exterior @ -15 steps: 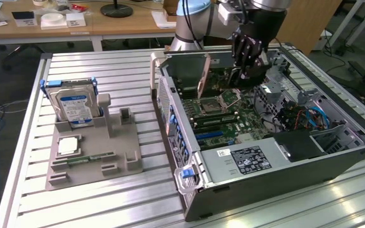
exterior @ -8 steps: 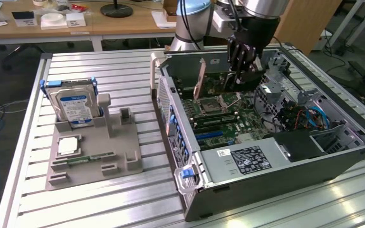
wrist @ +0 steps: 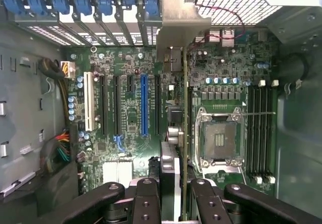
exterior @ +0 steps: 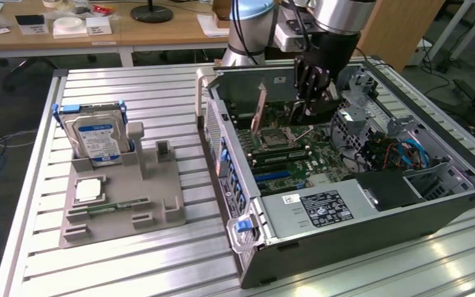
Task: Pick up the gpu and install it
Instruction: 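Insert the gpu into the slot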
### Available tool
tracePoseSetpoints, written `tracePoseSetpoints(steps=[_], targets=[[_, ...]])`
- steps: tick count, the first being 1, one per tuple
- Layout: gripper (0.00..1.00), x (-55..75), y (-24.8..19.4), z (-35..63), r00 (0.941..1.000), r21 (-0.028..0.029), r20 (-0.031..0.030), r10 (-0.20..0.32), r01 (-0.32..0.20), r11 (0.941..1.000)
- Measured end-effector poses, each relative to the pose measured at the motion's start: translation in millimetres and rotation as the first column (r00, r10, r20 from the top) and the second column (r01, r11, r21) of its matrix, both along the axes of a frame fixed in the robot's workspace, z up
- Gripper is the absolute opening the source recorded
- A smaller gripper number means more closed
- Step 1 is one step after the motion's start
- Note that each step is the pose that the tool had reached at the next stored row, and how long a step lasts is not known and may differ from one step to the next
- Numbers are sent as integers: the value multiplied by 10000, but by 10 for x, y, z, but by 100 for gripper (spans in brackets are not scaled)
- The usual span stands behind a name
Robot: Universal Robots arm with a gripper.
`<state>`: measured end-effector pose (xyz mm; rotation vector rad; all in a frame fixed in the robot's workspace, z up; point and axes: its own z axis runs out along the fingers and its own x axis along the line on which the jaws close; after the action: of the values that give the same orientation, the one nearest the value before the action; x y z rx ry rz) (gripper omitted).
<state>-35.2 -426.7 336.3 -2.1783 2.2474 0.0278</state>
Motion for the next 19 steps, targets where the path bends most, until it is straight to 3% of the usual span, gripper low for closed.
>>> tracePoseSetpoints(steps=[4,9,15,19], targets=[[28,-24,0,-72,10000,0,1,2,-2,10000],[28,-24,-75,-139,10000,3,1,44,-44,10000],[28,-57,-87,-183,10000,0,-1,1,-1,10000],[28,-61,-170,-191,10000,2,-1,-21,21,10000]])
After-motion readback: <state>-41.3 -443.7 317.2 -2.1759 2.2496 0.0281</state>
